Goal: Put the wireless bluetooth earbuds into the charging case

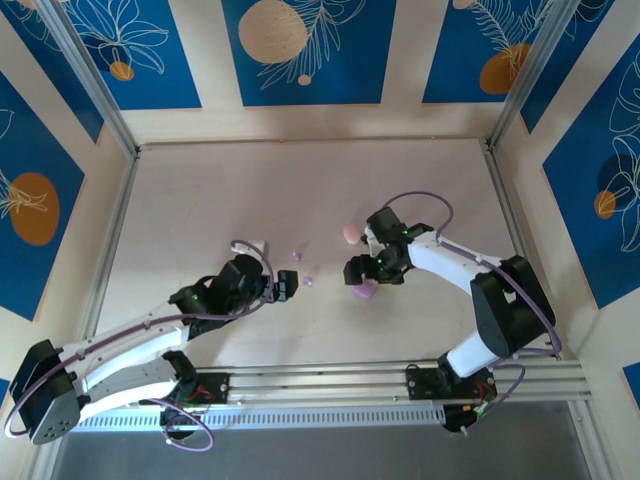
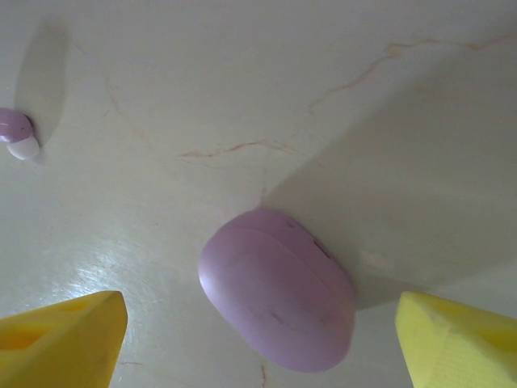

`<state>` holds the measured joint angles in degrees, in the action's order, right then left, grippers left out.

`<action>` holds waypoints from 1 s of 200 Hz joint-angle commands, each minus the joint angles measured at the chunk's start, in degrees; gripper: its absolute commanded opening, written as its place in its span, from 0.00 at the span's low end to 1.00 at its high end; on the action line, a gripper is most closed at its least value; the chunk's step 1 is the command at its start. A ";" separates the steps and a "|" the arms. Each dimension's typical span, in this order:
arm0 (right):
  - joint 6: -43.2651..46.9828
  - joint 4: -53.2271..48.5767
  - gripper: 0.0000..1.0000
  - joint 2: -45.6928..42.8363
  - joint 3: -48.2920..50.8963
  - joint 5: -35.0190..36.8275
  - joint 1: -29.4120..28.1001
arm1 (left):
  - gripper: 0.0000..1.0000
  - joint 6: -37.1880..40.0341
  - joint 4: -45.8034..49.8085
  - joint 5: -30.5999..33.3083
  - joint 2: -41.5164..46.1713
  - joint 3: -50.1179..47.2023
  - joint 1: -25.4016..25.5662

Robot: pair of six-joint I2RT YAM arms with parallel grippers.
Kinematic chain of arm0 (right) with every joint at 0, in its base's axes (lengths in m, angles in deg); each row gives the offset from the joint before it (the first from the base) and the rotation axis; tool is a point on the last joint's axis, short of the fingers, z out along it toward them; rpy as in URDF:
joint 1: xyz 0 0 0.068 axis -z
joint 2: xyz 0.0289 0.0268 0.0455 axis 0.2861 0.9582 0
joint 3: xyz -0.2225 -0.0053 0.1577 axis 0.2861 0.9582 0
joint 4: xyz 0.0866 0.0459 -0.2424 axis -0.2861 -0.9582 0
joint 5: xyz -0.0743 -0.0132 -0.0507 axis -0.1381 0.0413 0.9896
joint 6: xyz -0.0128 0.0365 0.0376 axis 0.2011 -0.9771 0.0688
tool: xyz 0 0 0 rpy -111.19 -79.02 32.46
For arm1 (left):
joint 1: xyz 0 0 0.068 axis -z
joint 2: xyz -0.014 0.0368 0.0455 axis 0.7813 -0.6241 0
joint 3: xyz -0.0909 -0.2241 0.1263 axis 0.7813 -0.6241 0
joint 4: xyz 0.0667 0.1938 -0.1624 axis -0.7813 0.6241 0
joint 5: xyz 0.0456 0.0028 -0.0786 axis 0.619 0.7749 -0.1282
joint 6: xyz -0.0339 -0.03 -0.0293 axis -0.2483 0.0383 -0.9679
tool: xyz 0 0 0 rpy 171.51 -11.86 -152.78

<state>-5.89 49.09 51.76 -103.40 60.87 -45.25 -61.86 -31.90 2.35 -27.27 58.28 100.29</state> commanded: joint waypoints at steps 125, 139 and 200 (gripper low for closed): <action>-2.33 -6.96 0.86 3.03 -3.64 5.26 -10.31 | 1.00 -0.93 -1.37 -3.60 1.34 -2.50 -1.55; -3.62 -8.08 0.86 3.54 -4.16 8.60 -10.01 | 1.00 -0.90 -1.77 -3.69 1.25 -2.56 -1.69; -9.73 -6.50 0.83 3.53 -5.28 10.60 -9.35 | 1.00 -0.94 -2.12 -4.13 1.14 -2.91 -1.77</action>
<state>-11.42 42.46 55.89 -107.19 70.33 -54.73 -61.90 -32.86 -0.60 -26.81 56.16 99.21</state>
